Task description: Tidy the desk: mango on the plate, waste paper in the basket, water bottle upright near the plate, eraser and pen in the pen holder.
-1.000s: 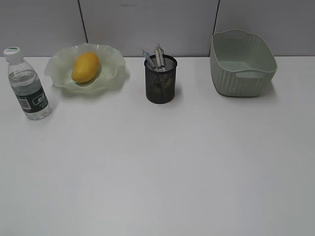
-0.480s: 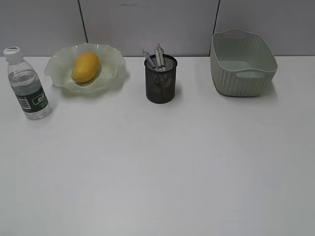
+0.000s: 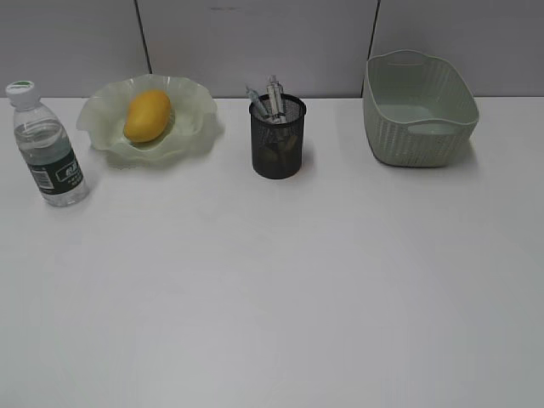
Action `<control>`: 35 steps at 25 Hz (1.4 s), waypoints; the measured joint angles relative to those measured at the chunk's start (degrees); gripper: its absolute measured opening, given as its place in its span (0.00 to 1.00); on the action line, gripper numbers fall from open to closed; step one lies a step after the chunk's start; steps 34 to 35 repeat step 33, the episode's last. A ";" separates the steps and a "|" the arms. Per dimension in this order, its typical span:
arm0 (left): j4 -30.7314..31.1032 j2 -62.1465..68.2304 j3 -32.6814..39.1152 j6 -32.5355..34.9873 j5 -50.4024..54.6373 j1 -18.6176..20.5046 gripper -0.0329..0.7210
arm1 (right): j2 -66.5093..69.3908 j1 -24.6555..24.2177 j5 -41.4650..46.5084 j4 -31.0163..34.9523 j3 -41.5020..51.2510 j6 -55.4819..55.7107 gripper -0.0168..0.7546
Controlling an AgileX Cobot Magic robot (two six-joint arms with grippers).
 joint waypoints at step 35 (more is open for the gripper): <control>0.00 0.00 0.00 0.00 0.00 0.00 0.36 | 0.00 0.00 0.00 0.00 0.00 0.00 0.78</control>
